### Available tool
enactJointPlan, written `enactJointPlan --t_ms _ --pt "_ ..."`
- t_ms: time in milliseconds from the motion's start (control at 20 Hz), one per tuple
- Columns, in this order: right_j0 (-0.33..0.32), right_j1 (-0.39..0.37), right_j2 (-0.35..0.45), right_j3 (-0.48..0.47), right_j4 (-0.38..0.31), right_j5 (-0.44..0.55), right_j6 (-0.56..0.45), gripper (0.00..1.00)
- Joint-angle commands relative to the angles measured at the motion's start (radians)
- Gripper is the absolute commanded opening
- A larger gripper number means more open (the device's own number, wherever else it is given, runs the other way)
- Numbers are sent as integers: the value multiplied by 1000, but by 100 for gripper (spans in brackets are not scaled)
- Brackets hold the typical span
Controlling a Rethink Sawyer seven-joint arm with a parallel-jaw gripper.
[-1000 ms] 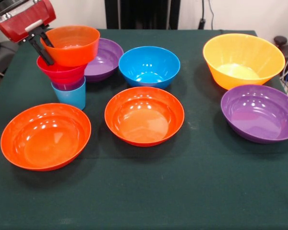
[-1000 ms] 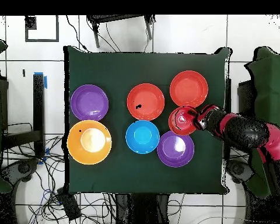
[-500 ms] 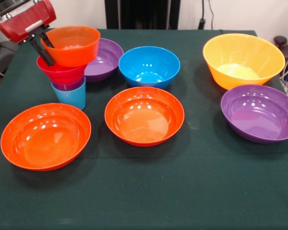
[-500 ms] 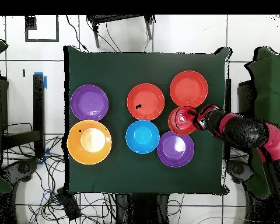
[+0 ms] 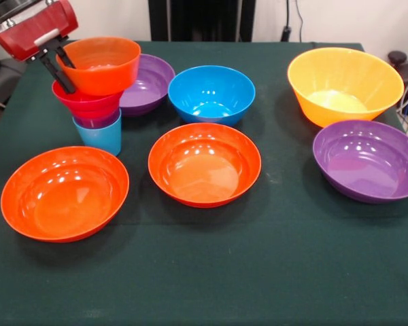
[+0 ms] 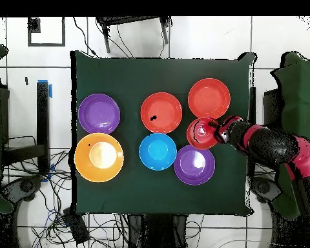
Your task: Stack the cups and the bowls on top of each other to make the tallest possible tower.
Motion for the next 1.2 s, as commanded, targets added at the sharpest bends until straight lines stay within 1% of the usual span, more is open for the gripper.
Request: enactJointPlan --t_ms 50,500,1200 --pt "63 65 -67 -66 -11 55 -214 0" --pt "51 66 -69 -61 -10 56 -218 0" --pt "7 73 -73 -24 -20 52 -241 0"
